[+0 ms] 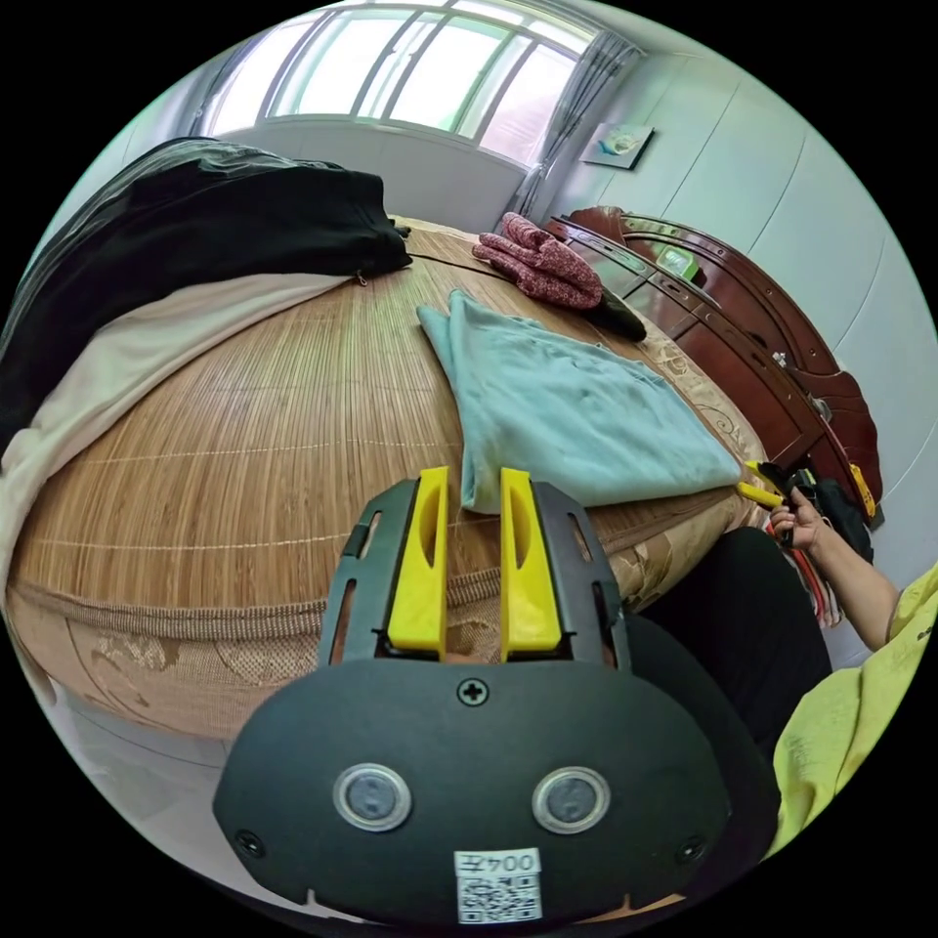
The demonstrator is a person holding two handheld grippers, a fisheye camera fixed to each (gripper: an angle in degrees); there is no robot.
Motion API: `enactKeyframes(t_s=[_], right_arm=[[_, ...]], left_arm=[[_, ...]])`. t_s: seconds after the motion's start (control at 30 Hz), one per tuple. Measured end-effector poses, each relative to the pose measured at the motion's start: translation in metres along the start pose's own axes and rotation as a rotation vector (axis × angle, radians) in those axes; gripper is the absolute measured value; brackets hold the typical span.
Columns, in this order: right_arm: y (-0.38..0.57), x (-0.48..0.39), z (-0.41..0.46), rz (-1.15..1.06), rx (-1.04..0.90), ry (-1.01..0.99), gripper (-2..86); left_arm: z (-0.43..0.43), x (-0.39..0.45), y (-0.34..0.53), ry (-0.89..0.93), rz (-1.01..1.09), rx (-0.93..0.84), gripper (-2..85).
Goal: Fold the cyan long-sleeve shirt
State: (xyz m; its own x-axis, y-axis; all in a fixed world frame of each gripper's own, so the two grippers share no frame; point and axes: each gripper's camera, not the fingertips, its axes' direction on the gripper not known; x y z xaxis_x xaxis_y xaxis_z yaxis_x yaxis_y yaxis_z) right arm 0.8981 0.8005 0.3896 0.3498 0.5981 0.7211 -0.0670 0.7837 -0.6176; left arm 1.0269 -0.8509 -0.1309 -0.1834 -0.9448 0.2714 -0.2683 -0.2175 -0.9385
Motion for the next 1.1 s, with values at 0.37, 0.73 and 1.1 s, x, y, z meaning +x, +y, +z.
enactKeyframes(t_s=[0.37,0.73,1.1], right_arm=[[0.003,-0.005,-0.038,-0.026,-0.039,0.072,4.1],[0.030,0.013,-0.070,-0.019,-0.050,0.042,5.9],[0.099,0.058,-0.057,0.115,0.054,-0.271,8.9]], left_arm=[[-0.006,0.000,0.005,0.130,-0.170,0.007,2.3],[-0.012,0.019,0.007,0.187,-0.175,-0.036,2.3],[0.004,0.204,-0.017,0.140,0.200,-0.065,6.0]])
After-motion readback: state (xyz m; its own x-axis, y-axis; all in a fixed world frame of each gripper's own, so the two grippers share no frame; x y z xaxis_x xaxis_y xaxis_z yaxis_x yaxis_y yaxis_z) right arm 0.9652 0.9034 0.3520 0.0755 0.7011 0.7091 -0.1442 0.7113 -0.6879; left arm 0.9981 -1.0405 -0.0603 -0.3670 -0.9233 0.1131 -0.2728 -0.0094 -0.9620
